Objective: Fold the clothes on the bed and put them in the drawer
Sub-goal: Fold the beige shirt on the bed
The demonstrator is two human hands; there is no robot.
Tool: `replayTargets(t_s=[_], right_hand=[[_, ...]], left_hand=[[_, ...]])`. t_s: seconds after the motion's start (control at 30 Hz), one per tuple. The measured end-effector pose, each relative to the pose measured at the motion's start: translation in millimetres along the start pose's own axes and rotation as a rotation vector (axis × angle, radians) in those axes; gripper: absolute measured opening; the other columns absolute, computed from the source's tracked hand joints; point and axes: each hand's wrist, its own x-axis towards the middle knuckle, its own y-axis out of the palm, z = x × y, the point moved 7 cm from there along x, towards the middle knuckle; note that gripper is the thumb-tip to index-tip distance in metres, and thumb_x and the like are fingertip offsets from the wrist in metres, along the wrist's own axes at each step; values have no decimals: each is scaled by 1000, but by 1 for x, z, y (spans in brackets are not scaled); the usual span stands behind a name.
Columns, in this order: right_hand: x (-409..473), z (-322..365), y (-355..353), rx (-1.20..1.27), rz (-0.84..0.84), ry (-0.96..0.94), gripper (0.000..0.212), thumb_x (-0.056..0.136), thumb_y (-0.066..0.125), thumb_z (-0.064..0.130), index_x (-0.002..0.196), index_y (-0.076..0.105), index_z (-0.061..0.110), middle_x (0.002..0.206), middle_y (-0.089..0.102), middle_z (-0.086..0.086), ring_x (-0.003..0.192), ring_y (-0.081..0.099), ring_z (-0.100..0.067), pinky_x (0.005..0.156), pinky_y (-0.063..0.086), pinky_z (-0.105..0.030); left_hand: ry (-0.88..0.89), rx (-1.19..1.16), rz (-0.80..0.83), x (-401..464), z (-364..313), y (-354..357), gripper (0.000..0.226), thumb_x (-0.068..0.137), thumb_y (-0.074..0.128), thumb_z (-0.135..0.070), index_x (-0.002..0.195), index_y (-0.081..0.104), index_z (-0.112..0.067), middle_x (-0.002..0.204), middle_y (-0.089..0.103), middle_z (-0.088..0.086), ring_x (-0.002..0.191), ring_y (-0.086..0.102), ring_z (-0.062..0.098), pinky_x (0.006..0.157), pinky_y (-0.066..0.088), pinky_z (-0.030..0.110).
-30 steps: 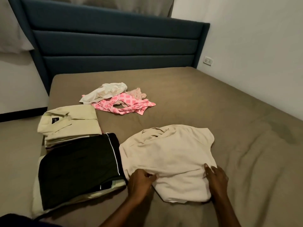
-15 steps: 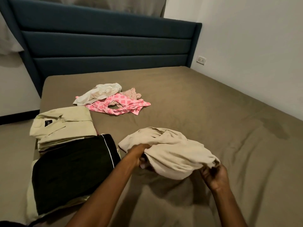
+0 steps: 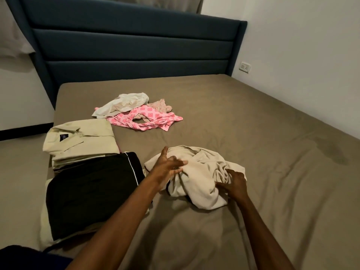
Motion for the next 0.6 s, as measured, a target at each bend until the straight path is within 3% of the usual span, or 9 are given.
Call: replayTargets(t_s=[0.07, 0.13, 0.23, 0.3, 0.33, 0.4, 0.47, 0.53, 0.6], right_hand=[[0, 5, 6, 146, -6, 38, 52, 56, 79, 68, 93, 74, 32, 88, 75, 3, 84, 70, -18, 82, 56, -44], [-6, 20, 5, 274, -34, 27, 24, 74, 81, 43, 76, 67, 24, 66, 69, 5, 58, 61, -13, 67, 51, -40], [-18, 43, -6, 504, -80, 46, 23, 90, 77, 19, 75, 60, 14, 62, 59, 6, 53, 49, -5, 63, 40, -33], [-25, 48, -8, 709, -24, 144, 19, 93, 74, 18, 79, 61, 13, 60, 56, 6, 48, 46, -3, 57, 36, -29], [-30, 52, -6, 804, 37, 205, 15, 94, 73, 17, 83, 64, 12, 64, 63, 3, 51, 54, -6, 56, 43, -28], [-35, 60, -7, 940, 96, 255, 11, 94, 72, 9, 87, 65, 5, 75, 73, -8, 62, 68, -17, 60, 57, -30], [-31, 55, -24, 963, 14, 240, 18, 90, 74, 3, 79, 61, 4, 66, 70, -8, 56, 65, -20, 51, 56, -26], [-23, 45, -49, 1000, -75, 217, 29, 83, 81, 6, 71, 56, 12, 63, 68, -4, 56, 61, -19, 48, 52, -24], [-18, 33, -67, 1061, -101, 192, 38, 65, 93, 17, 72, 56, 16, 70, 70, -5, 63, 65, -19, 56, 56, -26]], left_hand=[[127, 298, -11, -7, 24, 9, 137, 62, 91, 4, 162, 5, -35, 161, 25, 7, 120, 54, 19, 104, 51, 47], [249, 675, -86, -20, 48, 16, 138, 60, 95, -37, 160, 0, -45, 169, 1, 5, 140, 42, 26, 113, 44, 49], [267, 1186, -133, -37, 89, 35, 137, 57, 66, -82, 161, -11, -38, 166, -25, 11, 155, -12, 28, 123, 3, 38], [257, 1400, -71, -42, 112, 51, 123, 66, 57, -86, 163, 0, -36, 165, -27, 14, 153, -20, 26, 122, -5, 41], [258, 1472, -63, -42, 117, 56, 110, 70, 53, -84, 162, 15, -36, 168, -14, 14, 156, -11, 29, 124, -1, 46], [289, 1491, -114, -37, 111, 53, 71, 85, 60, -64, 147, 49, -32, 159, 35, 11, 149, 32, 32, 121, 24, 46], [319, 1327, -148, -35, 91, 40, 35, 86, 75, -41, 118, 72, -28, 118, 69, 2, 113, 62, 20, 95, 48, 35], [310, 1004, -72, -36, 68, 28, 5, 89, 78, -30, 93, 79, -27, 79, 70, -10, 77, 63, -1, 72, 47, 29], [304, 643, -73, -35, 38, 9, 12, 96, 70, -19, 97, 81, -26, 87, 73, -17, 82, 64, -9, 79, 51, 25]])
